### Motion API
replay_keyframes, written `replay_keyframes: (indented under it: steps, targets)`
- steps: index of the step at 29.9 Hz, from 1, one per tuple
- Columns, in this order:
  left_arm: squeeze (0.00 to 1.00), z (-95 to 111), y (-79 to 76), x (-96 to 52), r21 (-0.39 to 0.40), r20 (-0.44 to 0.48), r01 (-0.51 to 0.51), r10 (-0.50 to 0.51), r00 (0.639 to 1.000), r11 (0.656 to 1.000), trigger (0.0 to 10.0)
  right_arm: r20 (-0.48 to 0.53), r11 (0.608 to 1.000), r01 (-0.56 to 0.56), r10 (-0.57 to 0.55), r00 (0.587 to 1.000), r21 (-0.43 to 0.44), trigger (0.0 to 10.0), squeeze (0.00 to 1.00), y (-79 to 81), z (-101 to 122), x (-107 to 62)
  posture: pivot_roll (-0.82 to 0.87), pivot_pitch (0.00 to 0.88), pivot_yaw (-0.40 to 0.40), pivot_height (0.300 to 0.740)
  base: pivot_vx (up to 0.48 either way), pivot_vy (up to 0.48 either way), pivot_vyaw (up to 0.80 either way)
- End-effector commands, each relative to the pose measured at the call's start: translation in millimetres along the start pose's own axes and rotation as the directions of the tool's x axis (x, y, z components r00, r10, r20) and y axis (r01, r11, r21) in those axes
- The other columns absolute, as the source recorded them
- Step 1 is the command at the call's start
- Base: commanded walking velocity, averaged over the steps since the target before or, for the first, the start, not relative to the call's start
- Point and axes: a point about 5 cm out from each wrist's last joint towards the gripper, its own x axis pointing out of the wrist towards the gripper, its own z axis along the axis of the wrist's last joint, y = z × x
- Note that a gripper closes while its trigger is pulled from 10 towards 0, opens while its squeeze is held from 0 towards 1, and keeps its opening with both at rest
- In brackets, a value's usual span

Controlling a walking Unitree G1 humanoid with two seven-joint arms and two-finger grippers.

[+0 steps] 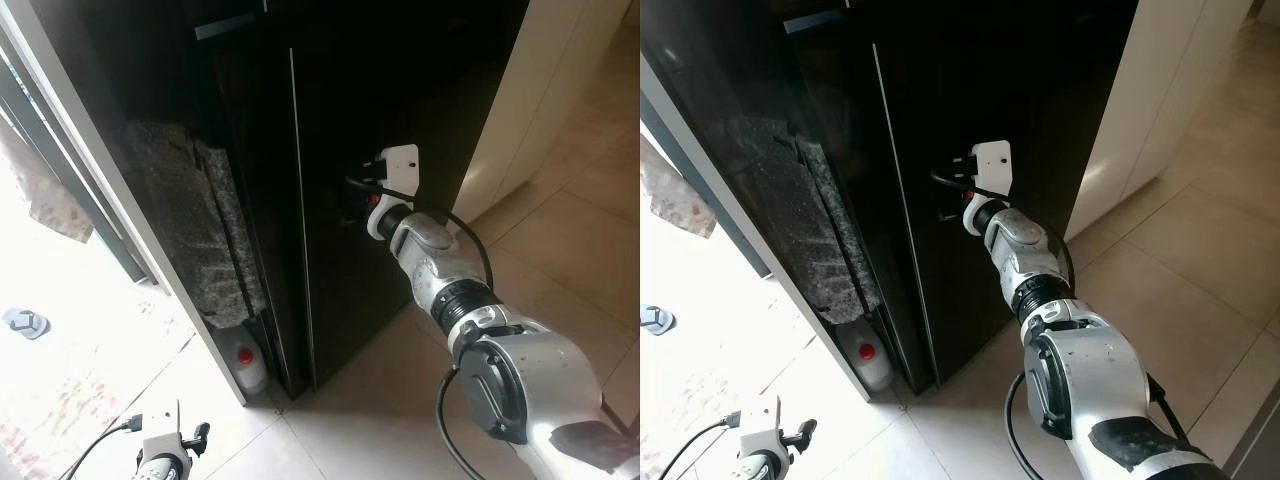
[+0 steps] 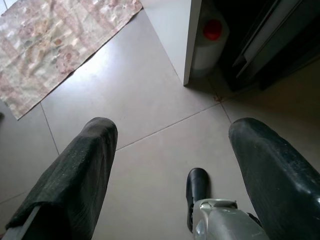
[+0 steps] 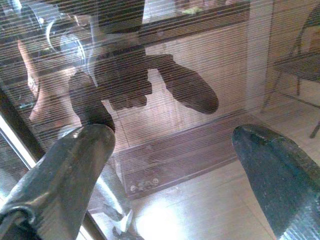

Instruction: Restocking fridge

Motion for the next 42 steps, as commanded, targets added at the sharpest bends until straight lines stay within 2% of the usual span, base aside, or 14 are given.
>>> replay_keyframes:
  steps: [1, 10, 15, 17, 21, 30, 32, 34, 35, 36, 39, 40, 42]
  targets:
    - [0.00, -5, 4.2, -1.6, -0.001, -0.012, -0.018, 0.018, 1.000, 1.000, 10.0, -0.010, 1.000, -0.008, 0.008, 1.000, 0.003, 10.0, 0.00, 5.6, 3, 3.9, 0.04, 0.018, 0.025, 0.740, 0.000, 0.000, 0.00]
    - [0.00, -5, 6.4, -2.1, 0.000, -0.010, -0.022, 0.022, 1.000, 1.000, 10.0, -0.028, 1.000, 0.014, -0.014, 0.999, -0.003, 10.0, 0.00, 4.4, -2, 3.0, 0.05, 0.021, 0.030, 0.740, 0.000, 0.000, 0.00]
    - [0.00, -7, 6.9, -2.9, 0.004, -0.015, -0.020, 0.020, 1.000, 1.000, 10.0, -0.045, 0.998, 0.055, -0.056, 0.997, -0.013, 10.0, 0.00, -7.1, -18, -6.9, 0.03, 0.037, 0.037, 0.740, 0.000, 0.000, 0.00]
    - [0.00, -9, 6.0, -3.5, 0.007, -0.021, -0.015, 0.015, 1.000, 1.000, 10.0, -0.036, 0.995, 0.103, -0.103, 0.994, -0.003, 10.0, 0.00, -19.6, -30, -17.8, 0.02, 0.041, 0.040, 0.740, 0.000, 0.000, 0.00]
    - [0.00, -11, 4.8, -3.8, 0.013, -0.027, -0.007, 0.008, 1.000, 1.000, 10.0, -0.019, 0.987, 0.161, -0.161, 0.987, 0.015, 10.0, 0.00, -34.7, -42, -32.4, 0.00, 0.046, 0.043, 0.740, 0.000, 0.000, 0.00]
    - [0.00, -11, 4.6, -3.8, 0.014, -0.028, -0.006, 0.006, 1.000, 1.000, 10.0, -0.016, 0.985, 0.172, -0.172, 0.985, 0.016, 10.0, 0.00, -37.3, -44, -35.0, 0.00, 0.046, 0.043, 0.740, 0.000, 0.000, 0.00]
    - [0.00, -9, 3.9, -3.2, 0.014, -0.025, -0.005, 0.005, 1.000, 1.000, 10.0, -0.008, 0.909, 0.411, -0.411, 0.912, 0.066, 10.0, 0.00, -74.6, -73, -75.9, 0.00, 0.055, 0.034, 0.740, 0.000, 0.000, 0.00]
    - [0.00, -9, 3.2, -3.1, 0.013, -0.025, -0.005, 0.005, 1.000, 1.000, 10.0, -0.058, 0.829, 0.550, -0.547, 0.835, 0.101, 10.0, 0.00, -94.3, -100, -110.3, 0.00, 0.059, 0.027, 0.740, 0.000, 0.000, 0.00]
    - [0.00, -9, 3.2, -3.1, 0.013, -0.025, -0.005, 0.005, 1.000, 1.000, 10.0, -0.058, 0.829, 0.550, -0.547, 0.835, 0.101, 10.0, 0.00, -94.3, -100, -110.3, 0.00, 0.059, 0.027, 0.740, 0.000, 0.000, 0.00]
    - [0.00, -10, 3.0, -3.3, 0.013, -0.026, -0.005, 0.006, 1.000, 1.000, 10.0, -0.083, 0.816, 0.569, -0.563, 0.822, 0.103, 10.0, 0.00, -96.7, -108, -118.0, 0.00, 0.060, 0.026, 0.740, 0.000, 0.000, 0.00]
    - [0.00, -13, 2.5, -4.5, 0.009, -0.031, -0.008, 0.008, 0.999, 1.000, 10.0, -0.225, 0.771, 0.633, -0.607, 0.762, 0.067, 10.0, 0.00, -99.8, -150, -157.3, -0.01, 0.065, 0.017, 0.740, 0.000, 0.000, 0.00]
    - [0.00, -15, 2.3, -5.2, 0.004, -0.034, -0.011, 0.011, 0.999, 1.000, 10.0, -0.295, 0.746, 0.664, -0.625, 0.723, 0.049, 10.0, 0.00, -99.3, -170, -177.7, 0.00, 0.073, 0.012, 0.740, 0.000, 0.000, 0.00]
    - [0.00, -16, 2.6, -5.7, 0.001, -0.036, -0.014, 0.014, 0.999, 1.000, 10.0, -0.327, 0.729, 0.683, -0.637, 0.698, 0.037, 10.0, 0.00, -98.3, -179, -187.9, 0.00, 0.071, 0.010, 0.740, 0.000, 0.000, 0.00]
